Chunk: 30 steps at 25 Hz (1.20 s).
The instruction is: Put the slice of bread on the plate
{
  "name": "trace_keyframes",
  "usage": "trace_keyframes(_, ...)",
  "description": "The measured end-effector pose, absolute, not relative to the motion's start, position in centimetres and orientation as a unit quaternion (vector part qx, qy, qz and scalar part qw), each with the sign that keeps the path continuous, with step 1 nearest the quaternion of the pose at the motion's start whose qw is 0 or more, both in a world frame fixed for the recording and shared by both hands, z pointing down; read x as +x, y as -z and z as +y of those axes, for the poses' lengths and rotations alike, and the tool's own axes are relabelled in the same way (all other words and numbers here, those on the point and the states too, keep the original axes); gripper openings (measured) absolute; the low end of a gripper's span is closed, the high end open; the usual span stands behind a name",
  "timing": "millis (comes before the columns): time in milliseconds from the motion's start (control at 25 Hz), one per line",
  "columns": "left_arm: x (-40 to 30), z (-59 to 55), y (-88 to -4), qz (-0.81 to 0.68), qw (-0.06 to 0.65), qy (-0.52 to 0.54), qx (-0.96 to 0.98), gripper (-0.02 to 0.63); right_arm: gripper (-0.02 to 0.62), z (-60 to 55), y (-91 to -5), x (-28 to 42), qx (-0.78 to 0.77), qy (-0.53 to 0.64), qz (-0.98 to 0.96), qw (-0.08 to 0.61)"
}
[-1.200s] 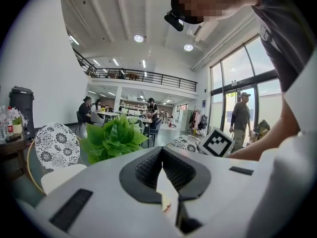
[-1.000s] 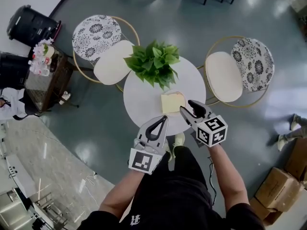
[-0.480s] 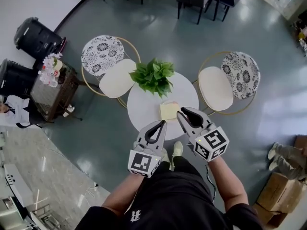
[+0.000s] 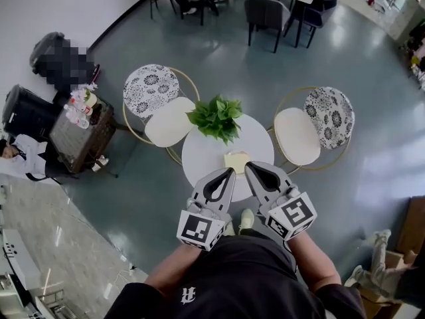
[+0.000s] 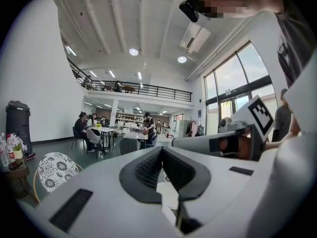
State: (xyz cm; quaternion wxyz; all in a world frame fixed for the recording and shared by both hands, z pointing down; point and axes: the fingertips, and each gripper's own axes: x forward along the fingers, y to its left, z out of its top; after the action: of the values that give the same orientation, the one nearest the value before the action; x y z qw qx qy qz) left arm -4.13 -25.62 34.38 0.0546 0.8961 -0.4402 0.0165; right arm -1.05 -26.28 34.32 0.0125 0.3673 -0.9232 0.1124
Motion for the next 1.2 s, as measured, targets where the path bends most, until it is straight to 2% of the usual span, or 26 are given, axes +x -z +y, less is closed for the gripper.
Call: trace_keyframes(1200, -3.3, -25.5, -31.2, -0.445, 0.033, -0.006, 0.895, 0.008, 0.006, -26.0, -31.5, -0.7, 0.362, -0.095, -0.927, 0.004)
